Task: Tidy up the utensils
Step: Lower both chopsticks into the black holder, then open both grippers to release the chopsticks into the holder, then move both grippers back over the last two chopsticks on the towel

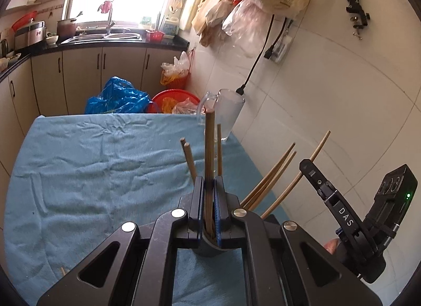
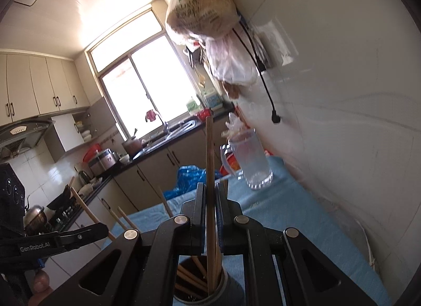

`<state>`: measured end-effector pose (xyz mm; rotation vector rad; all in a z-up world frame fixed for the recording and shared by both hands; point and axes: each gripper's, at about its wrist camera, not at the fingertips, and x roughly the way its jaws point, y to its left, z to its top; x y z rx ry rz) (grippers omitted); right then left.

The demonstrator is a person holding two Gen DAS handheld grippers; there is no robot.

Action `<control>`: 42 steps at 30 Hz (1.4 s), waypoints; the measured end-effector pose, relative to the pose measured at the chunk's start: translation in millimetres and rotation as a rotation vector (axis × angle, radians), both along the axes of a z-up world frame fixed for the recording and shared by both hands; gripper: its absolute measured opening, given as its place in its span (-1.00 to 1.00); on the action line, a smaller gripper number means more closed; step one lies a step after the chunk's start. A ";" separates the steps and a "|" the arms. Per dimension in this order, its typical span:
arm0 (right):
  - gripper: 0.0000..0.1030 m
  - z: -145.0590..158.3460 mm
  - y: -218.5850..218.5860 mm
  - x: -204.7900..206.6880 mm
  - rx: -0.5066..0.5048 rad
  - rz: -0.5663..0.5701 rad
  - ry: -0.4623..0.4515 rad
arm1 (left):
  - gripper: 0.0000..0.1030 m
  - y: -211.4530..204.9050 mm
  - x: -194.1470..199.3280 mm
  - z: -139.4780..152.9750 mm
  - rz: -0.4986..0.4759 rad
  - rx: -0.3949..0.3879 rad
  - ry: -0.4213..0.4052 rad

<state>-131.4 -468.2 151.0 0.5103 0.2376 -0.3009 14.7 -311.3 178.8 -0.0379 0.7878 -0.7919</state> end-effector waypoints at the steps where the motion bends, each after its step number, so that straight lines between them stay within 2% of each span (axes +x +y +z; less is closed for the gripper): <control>1: -0.83 -2.8 0.3 1.3 0.009 0.010 0.010 | -0.87 0.7 0.0 -1.5 0.002 0.001 0.001; 4: -0.78 -5.9 2.0 0.7 0.023 0.023 0.023 | -0.82 0.9 0.3 -1.4 -0.004 0.002 0.008; 5: -0.66 -5.0 2.5 -0.4 0.021 0.022 0.022 | -0.66 2.3 -0.1 -1.0 -0.003 0.000 0.010; 6: -0.41 -3.7 3.1 -1.1 0.016 0.018 0.023 | -0.48 4.4 -0.9 0.2 0.002 -0.006 0.006; 8: -0.11 1.7 3.2 -4.4 0.008 0.011 0.007 | -0.35 8.3 -3.4 4.4 0.013 -0.015 -0.010; 13: -0.02 14.5 9.7 -19.2 -0.020 -0.011 -0.022 | -0.30 19.9 -10.8 14.9 0.020 -0.037 -0.028; 15: 0.11 16.7 12.2 -25.9 -0.027 -0.020 -0.024 | -0.15 29.1 -15.4 18.3 0.034 -0.044 -0.041; 18: 0.33 17.2 15.4 -36.1 -0.046 -0.047 -0.013 | -0.03 45.1 -22.7 19.6 0.064 -0.054 -0.056; 22: 0.51 7.9 24.3 -47.8 -0.053 -0.058 0.026 | 0.11 68.0 -33.6 9.8 0.106 -0.035 -0.066; 28: 0.60 -18.7 47.5 -50.7 -0.073 -0.021 0.128 | 0.15 100.0 -51.8 -23.2 0.150 0.021 -0.038; 35: 0.60 -55.3 81.8 -40.1 -0.075 0.065 0.244 | 0.16 135.4 -58.8 -67.3 0.194 0.079 0.057; 42: 0.60 -85.7 122.8 -25.4 -0.088 0.161 0.349 | 0.16 162.0 -63.6 -92.4 0.239 0.104 0.108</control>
